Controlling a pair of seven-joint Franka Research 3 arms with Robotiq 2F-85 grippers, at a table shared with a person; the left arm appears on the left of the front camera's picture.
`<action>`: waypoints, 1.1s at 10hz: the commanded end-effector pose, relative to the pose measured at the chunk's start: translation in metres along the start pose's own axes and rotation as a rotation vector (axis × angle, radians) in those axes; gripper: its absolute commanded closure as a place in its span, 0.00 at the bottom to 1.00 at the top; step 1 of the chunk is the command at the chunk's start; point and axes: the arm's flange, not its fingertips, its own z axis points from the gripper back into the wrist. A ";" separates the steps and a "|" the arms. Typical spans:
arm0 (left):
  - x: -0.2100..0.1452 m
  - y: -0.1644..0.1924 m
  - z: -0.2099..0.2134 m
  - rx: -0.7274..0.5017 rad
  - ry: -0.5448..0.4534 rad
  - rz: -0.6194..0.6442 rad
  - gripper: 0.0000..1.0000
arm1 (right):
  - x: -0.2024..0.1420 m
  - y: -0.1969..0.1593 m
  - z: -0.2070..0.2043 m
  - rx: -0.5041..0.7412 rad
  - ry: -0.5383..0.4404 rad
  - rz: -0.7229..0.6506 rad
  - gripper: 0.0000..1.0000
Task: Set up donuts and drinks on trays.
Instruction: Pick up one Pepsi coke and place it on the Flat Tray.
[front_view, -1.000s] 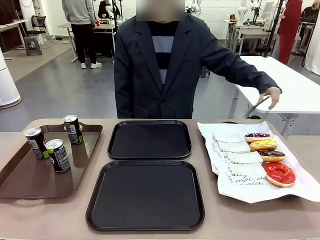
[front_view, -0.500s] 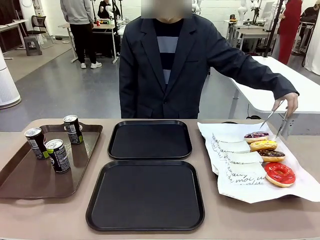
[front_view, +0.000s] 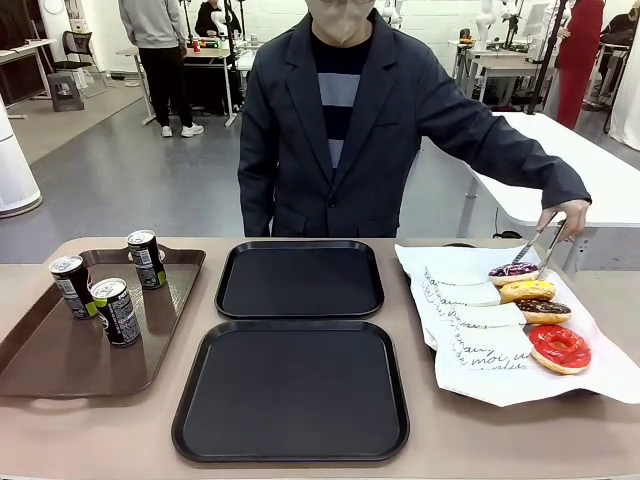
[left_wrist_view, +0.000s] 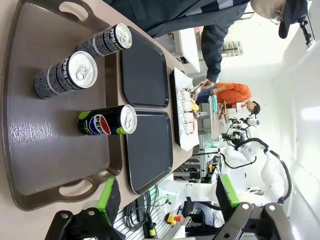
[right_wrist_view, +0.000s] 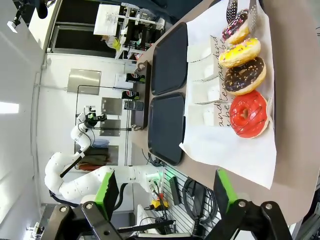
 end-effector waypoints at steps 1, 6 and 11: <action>0.000 -0.002 0.002 -0.020 -0.010 -0.018 0.00 | 0.000 -0.001 -0.001 0.025 -0.014 0.018 0.00; 0.000 -0.002 0.002 -0.020 -0.010 -0.018 0.00 | 0.000 -0.001 -0.001 0.025 -0.014 0.018 0.00; -0.008 -0.101 -0.005 0.199 -0.026 -0.091 0.00 | 0.000 -0.001 -0.001 0.025 -0.014 0.018 0.00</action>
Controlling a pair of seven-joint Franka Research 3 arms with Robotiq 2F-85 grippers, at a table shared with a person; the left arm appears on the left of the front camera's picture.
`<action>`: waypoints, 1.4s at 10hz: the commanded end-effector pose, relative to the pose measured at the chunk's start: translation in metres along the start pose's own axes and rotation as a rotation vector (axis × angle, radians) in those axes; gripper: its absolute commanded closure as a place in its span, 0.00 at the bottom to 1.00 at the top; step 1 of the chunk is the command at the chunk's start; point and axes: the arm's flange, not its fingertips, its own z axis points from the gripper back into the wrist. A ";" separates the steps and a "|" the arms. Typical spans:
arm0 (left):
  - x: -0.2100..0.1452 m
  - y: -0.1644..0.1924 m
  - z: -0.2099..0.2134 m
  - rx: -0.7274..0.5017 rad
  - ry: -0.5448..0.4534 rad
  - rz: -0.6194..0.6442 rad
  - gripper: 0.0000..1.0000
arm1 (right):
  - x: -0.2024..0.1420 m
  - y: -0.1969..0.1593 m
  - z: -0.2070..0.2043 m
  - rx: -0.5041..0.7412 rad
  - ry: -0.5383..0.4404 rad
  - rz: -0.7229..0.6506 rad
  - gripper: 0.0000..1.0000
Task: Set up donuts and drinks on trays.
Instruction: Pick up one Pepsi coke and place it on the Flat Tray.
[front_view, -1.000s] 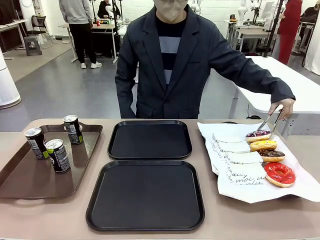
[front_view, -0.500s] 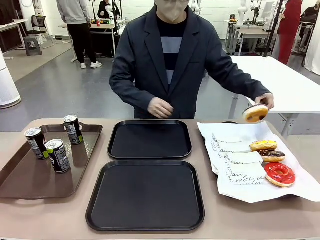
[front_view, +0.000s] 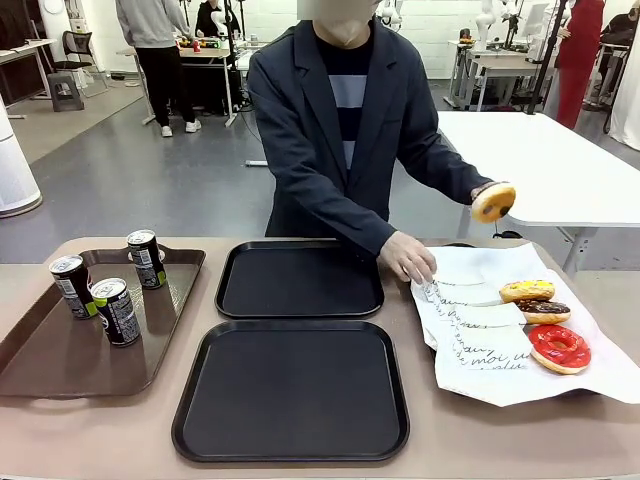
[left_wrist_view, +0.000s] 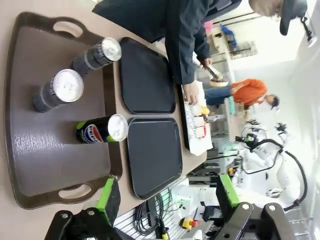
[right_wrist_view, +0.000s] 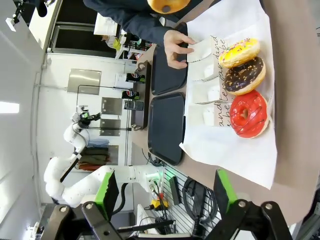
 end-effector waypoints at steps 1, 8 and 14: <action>0.000 -0.060 -0.008 0.195 0.058 -0.004 0.00 | 0.000 -0.001 -0.001 0.024 -0.015 0.017 0.00; 0.001 -0.115 -0.173 0.906 0.271 -0.101 0.00 | 0.000 -0.001 -0.001 0.024 -0.015 0.017 0.00; -0.004 -0.083 -0.245 1.006 0.299 -0.116 0.00 | 0.000 -0.001 -0.001 0.024 -0.015 0.017 0.00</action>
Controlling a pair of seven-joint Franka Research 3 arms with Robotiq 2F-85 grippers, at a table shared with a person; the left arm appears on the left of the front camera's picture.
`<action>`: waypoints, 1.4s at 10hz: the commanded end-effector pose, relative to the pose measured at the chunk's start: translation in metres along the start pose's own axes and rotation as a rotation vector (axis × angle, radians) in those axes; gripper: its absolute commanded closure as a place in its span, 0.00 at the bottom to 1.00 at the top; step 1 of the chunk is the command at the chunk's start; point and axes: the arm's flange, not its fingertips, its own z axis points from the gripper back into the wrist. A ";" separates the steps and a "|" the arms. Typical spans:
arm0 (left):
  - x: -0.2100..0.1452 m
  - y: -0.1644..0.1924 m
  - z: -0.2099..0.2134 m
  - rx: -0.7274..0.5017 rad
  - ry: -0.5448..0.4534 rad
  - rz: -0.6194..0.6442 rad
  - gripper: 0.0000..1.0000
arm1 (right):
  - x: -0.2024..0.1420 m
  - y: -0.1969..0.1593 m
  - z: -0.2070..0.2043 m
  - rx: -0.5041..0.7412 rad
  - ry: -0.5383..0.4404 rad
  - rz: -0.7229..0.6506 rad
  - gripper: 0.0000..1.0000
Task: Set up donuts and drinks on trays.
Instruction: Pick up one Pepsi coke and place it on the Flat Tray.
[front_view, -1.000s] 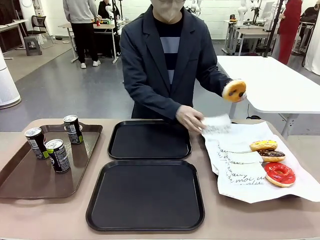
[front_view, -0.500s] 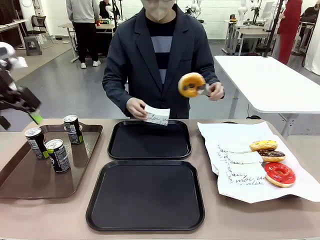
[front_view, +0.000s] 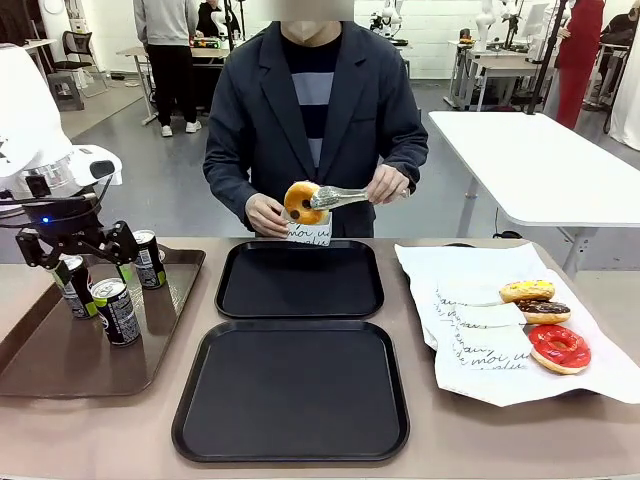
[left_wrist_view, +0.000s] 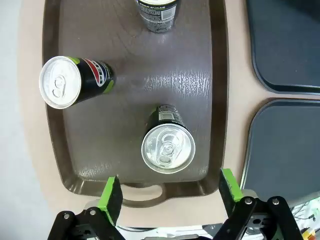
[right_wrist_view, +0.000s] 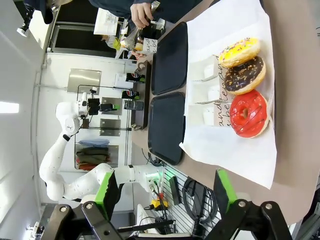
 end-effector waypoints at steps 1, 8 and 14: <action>-0.007 0.003 0.012 -0.015 0.027 -0.010 0.00 | 0.001 -0.001 -0.001 0.024 -0.015 0.016 0.00; 0.001 -0.018 -0.024 0.151 -0.034 -0.054 0.00 | 0.001 -0.001 -0.001 0.024 -0.015 0.016 0.00; 0.014 -0.019 -0.056 0.147 -0.011 -0.033 0.00 | 0.001 -0.001 -0.001 0.024 -0.015 0.016 0.00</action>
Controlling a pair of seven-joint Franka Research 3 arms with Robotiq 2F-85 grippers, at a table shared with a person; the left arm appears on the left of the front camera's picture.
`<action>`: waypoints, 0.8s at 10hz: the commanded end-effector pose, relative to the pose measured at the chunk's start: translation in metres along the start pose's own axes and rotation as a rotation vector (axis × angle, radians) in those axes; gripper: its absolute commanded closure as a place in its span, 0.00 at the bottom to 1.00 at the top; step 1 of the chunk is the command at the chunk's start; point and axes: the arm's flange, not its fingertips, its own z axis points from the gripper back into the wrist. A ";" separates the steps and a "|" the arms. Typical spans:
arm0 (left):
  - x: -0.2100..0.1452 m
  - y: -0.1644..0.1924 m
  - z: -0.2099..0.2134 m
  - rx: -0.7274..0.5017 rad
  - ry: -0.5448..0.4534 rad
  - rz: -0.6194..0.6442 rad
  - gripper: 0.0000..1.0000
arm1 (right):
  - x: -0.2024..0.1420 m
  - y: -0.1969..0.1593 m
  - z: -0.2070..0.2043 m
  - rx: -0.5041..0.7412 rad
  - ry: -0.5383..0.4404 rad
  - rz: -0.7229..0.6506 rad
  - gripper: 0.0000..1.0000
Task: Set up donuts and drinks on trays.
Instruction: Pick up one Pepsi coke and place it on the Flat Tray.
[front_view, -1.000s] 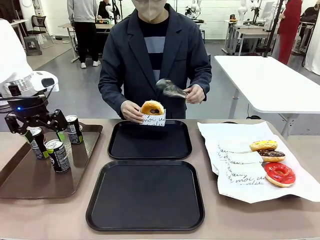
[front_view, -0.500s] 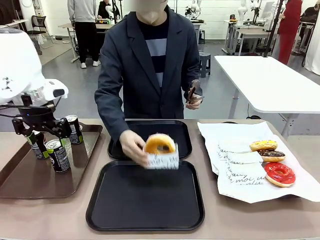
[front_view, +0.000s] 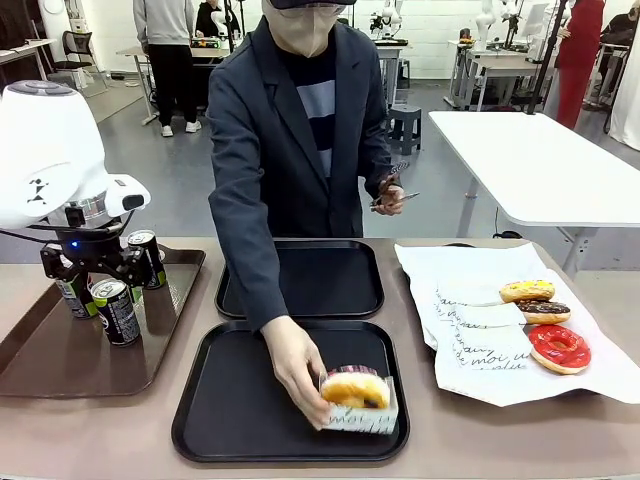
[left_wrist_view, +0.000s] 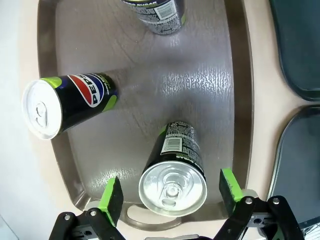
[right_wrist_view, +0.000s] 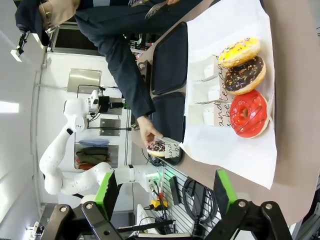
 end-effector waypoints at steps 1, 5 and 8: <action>0.007 0.000 -0.011 -0.003 0.012 0.045 0.00 | 0.001 -0.001 -0.001 0.024 -0.015 0.015 0.00; 0.008 -0.001 -0.025 -0.040 0.019 0.063 0.00 | 0.001 -0.001 -0.001 0.024 -0.015 0.015 0.00; 0.009 -0.002 -0.026 -0.066 0.003 0.078 0.11 | 0.001 -0.001 -0.001 0.024 -0.015 0.015 0.00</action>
